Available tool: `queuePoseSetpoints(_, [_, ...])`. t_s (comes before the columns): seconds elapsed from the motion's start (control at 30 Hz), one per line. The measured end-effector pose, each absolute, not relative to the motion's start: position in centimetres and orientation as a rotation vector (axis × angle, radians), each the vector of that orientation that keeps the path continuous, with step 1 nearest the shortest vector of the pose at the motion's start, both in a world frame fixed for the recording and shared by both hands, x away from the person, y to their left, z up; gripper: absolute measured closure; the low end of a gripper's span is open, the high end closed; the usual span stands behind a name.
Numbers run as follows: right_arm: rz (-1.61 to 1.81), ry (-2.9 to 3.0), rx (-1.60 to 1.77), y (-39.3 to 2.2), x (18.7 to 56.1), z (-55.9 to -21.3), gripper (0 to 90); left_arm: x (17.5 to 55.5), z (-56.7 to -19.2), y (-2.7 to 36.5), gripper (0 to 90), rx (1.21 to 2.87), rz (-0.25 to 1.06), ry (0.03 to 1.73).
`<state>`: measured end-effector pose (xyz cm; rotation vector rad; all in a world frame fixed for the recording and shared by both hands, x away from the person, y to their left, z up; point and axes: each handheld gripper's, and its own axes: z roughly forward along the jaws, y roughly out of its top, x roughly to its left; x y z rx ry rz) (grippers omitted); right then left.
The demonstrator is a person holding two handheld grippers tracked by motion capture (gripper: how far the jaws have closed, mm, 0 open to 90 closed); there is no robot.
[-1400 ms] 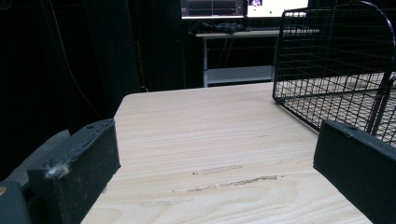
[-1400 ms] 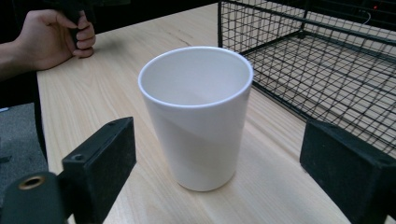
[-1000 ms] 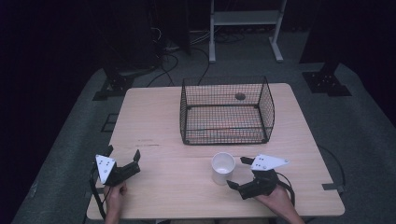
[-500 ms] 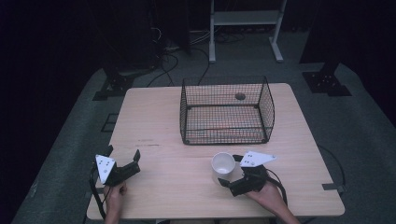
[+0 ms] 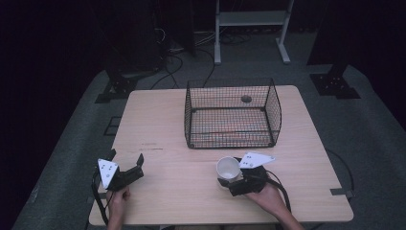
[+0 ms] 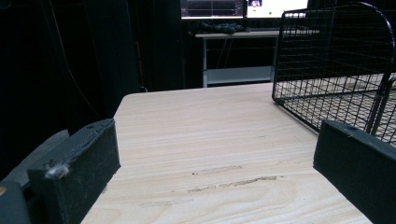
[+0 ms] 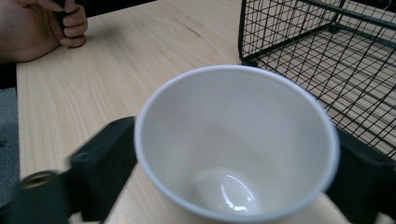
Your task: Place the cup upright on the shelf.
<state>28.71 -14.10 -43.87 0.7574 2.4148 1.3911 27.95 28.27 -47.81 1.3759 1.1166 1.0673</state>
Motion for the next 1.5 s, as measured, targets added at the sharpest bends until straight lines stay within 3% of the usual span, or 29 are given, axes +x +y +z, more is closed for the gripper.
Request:
queuePoseSetpoints(0.33, [1.367, 2.444, 0.748, -14.1, 29.0, -43.3, 18.6, 27.9, -47.8, 28.3, 0.0, 1.376, 1.068, 1.117])
queuePoseSetpoints(1.5, [1.45, 2.495, 0.675, -14.1, 32.9, -36.2, 18.6, 27.9, -47.8, 28.3, 0.0, 1.375, 1.066, 1.118])
